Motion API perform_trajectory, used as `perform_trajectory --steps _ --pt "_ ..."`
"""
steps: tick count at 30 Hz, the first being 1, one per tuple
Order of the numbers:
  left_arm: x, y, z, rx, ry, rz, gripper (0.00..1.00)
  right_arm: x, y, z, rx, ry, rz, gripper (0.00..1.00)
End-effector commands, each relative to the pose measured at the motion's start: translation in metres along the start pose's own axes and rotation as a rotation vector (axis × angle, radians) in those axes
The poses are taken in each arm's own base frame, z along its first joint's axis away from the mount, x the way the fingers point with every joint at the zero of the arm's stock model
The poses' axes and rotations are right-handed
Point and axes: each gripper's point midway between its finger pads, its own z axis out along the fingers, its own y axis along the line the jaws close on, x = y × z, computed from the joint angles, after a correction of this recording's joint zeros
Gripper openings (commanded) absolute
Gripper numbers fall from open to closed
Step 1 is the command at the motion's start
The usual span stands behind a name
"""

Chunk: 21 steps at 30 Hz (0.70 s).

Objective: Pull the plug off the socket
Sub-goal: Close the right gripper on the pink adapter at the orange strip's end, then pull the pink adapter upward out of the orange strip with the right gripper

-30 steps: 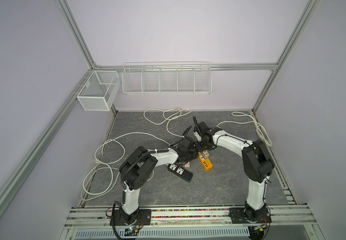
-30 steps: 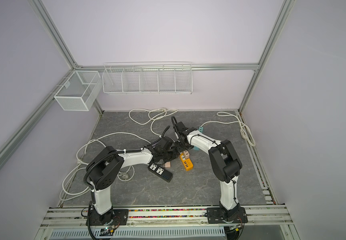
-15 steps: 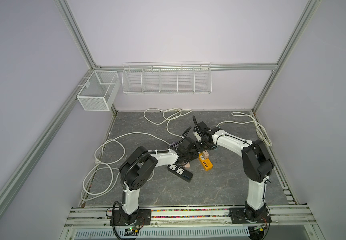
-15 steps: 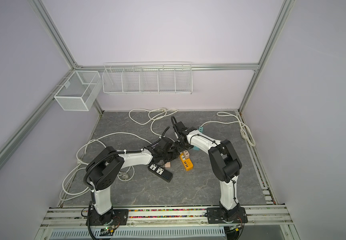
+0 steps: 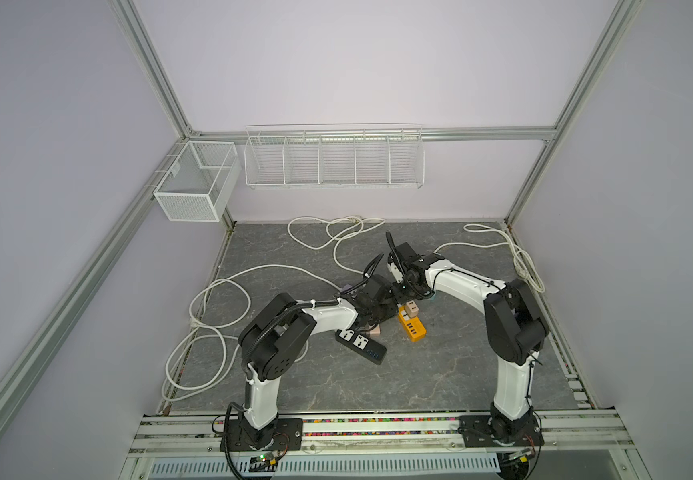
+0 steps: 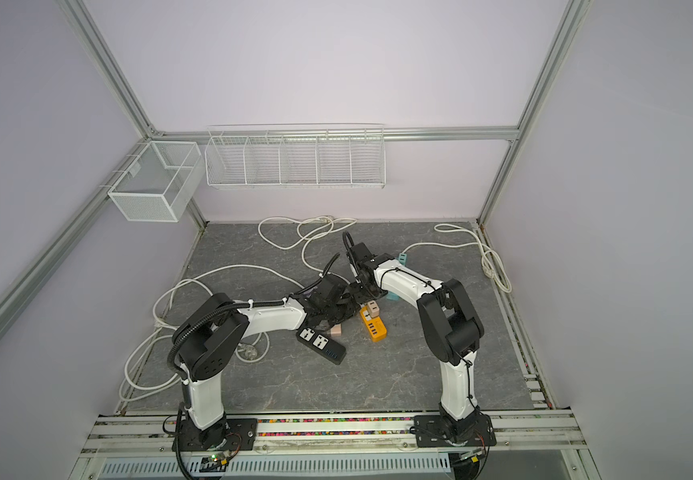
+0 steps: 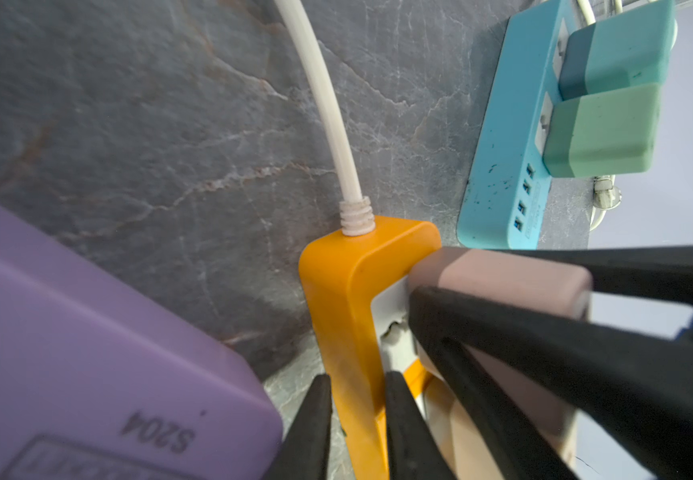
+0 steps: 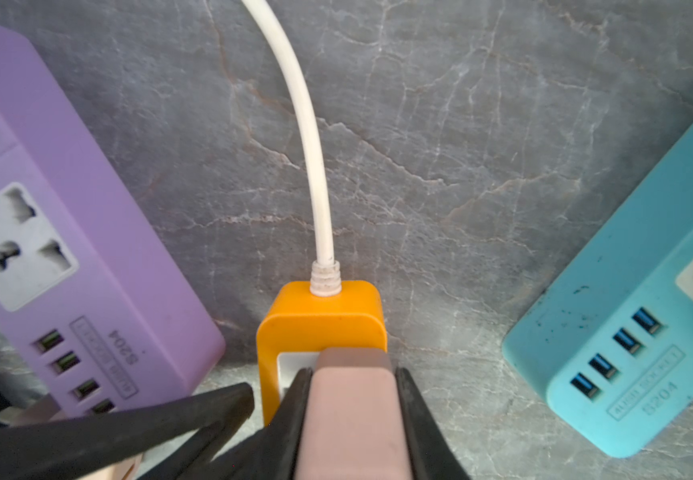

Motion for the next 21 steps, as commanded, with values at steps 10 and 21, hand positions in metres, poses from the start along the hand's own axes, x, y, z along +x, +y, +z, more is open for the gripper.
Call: perform_trajectory --steps 10,21 --pt "0.025 0.063 0.009 -0.218 0.045 -0.026 0.22 -0.010 0.019 -0.009 -0.040 -0.032 -0.002 0.20" --pt "0.027 0.064 0.007 -0.203 0.045 -0.034 0.21 -0.014 0.021 -0.014 -0.053 -0.044 0.019 0.18"
